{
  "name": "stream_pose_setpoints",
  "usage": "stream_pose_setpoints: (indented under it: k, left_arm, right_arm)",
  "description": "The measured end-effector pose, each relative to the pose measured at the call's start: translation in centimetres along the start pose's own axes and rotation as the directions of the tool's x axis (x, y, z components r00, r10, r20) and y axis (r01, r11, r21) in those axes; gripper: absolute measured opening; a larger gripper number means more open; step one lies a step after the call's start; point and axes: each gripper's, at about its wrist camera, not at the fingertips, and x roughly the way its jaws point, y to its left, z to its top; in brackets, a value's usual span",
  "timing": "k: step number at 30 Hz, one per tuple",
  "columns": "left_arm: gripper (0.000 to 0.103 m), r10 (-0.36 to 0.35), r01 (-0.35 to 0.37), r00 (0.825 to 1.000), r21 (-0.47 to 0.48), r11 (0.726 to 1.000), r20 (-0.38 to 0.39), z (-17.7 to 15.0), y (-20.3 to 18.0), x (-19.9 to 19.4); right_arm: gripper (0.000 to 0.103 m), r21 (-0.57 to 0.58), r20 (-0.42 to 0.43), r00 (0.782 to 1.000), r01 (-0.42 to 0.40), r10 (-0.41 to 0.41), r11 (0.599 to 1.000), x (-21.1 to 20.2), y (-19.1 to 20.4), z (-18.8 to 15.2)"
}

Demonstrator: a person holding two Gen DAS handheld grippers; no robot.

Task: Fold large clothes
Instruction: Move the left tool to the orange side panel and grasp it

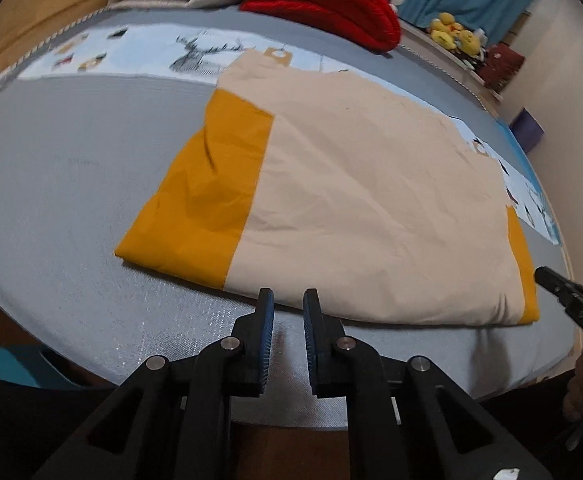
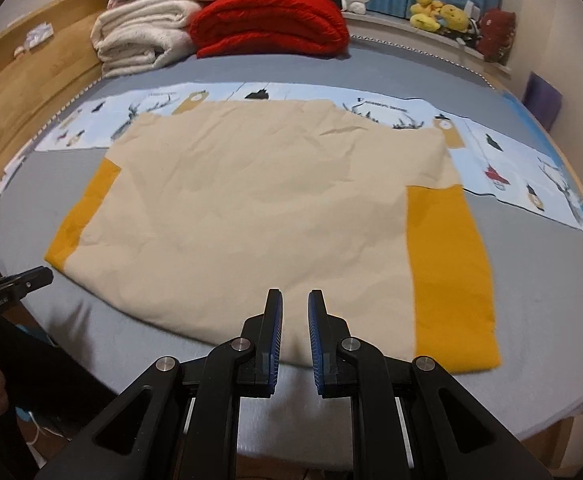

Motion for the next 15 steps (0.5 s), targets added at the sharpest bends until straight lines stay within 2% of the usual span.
stream_pose_setpoints:
  k: [2,5,7,12,15]
  left_arm:
    - [0.013,-0.006,0.006,1.000,-0.042,0.999,-0.003,0.1,0.8,0.3]
    - [0.019,-0.048,0.044,0.999,-0.135,0.990,-0.022,0.1,2.0,0.9]
    - [0.034,-0.096,0.086,0.995,-0.210,0.974,-0.036,-0.1,2.9,1.4]
    - [0.045,-0.143,0.122,0.988,-0.294,0.948,-0.051,-0.3,4.6,2.8]
    - [0.051,-0.174,0.141,0.983,-0.347,0.927,-0.064,-0.4,5.8,3.8]
  right_arm:
    - [0.015,0.000,-0.026,1.000,0.005,-0.005,1.000,1.5,0.5,0.4]
    - [0.015,0.010,-0.078,0.997,-0.001,0.002,1.000,4.1,1.2,1.0]
    - [0.015,-0.002,-0.113,0.993,0.016,-0.016,1.000,5.7,1.7,1.2]
    - [0.015,-0.091,-0.265,0.956,0.108,-0.129,0.990,10.6,2.8,-0.1]
    - [0.015,-0.103,-0.271,0.952,0.121,-0.145,0.987,11.0,3.1,0.0]
